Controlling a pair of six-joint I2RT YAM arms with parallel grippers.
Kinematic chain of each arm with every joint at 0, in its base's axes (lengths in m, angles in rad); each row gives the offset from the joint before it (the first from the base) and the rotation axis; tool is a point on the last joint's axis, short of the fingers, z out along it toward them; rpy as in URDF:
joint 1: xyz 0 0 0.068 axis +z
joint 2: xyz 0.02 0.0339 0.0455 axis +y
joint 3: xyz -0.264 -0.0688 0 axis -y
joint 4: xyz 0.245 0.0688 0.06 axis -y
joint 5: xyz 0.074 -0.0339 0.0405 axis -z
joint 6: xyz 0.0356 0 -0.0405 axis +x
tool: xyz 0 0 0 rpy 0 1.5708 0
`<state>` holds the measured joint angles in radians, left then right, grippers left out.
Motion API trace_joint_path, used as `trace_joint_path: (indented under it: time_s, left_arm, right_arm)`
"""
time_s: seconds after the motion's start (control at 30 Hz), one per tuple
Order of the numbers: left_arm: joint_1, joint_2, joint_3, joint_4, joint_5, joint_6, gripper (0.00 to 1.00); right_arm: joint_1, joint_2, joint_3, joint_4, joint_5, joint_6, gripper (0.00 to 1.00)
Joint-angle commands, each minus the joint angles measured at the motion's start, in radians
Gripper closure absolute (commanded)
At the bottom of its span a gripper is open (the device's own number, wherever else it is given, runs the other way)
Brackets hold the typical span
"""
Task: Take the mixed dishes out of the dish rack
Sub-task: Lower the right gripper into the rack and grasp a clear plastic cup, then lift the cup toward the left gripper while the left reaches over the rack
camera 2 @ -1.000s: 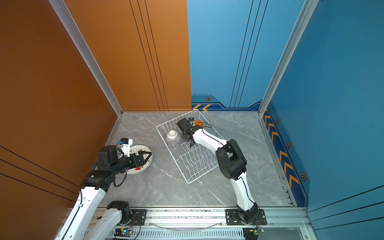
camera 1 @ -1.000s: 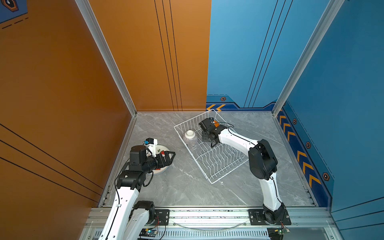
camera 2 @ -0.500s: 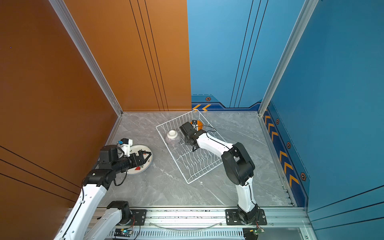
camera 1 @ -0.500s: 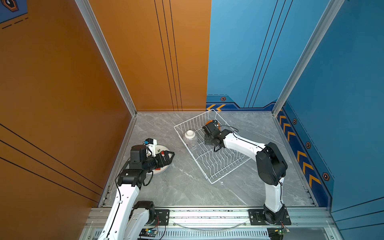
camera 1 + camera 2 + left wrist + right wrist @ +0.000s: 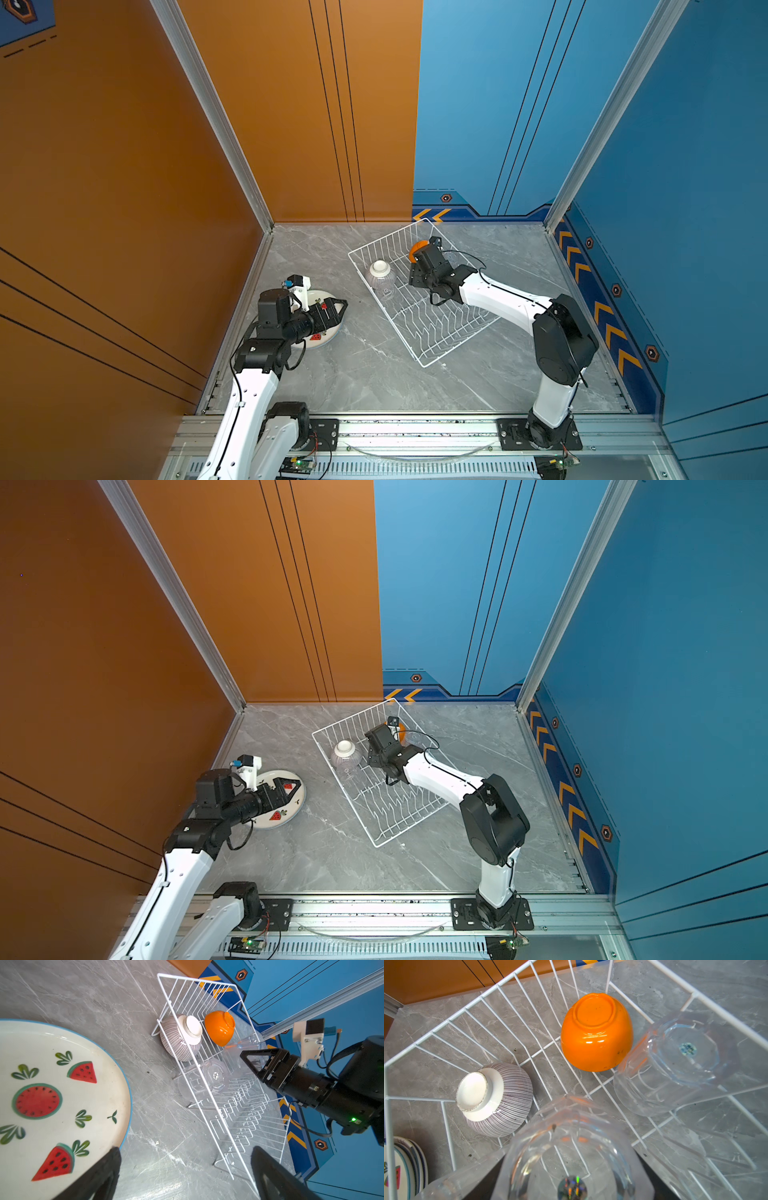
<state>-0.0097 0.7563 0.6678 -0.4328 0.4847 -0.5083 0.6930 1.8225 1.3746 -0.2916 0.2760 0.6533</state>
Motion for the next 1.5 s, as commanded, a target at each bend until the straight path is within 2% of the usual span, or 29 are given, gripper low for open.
trace_joint_path:
  time_s: [0.0, 0.07, 0.13, 0.33, 0.57, 0.83, 1.07, 1.3, 1.47]
  left_arm:
    - [-0.048, -0.033, -0.055, 0.170, 0.006, -0.130, 0.02]
    - [-0.091, -0.044, -0.090, 0.284, -0.022, -0.193, 0.02]
    - [-0.135, -0.044, -0.093, 0.327, -0.064, -0.218, 0.02]
    - [-0.270, 0.006, -0.062, 0.403, -0.163, -0.217, 0.02]
    - [-0.368, 0.116, -0.082, 0.638, -0.156, -0.251, 0.02]
    - [-0.438, 0.245, -0.068, 0.827, -0.155, -0.198, 0.00]
    - [-0.443, 0.349, -0.030, 0.954, -0.107, -0.153, 0.12]
    - [-0.449, 0.422, 0.010, 1.081, -0.030, -0.141, 0.30]
    - [-0.478, 0.455, 0.041, 1.105, 0.024, -0.118, 0.35]
  right_arm:
    - [0.002, -0.083, -0.041, 0.087, -0.065, 0.030, 0.47]
    - [-0.007, -0.119, -0.078, 0.129, -0.117, 0.046, 0.47]
    - [-0.013, -0.157, -0.111, 0.160, -0.144, 0.061, 0.47]
    - [-0.027, -0.250, -0.190, 0.257, -0.254, 0.110, 0.47]
    - [-0.031, -0.337, -0.273, 0.395, -0.366, 0.201, 0.47]
    - [-0.003, -0.404, -0.318, 0.456, -0.397, 0.251, 0.47]
    - [0.003, -0.450, -0.345, 0.475, -0.406, 0.272, 0.47]
    - [0.037, -0.464, -0.350, 0.496, -0.433, 0.289, 0.47]
    - [0.040, -0.468, -0.353, 0.518, -0.450, 0.297, 0.48]
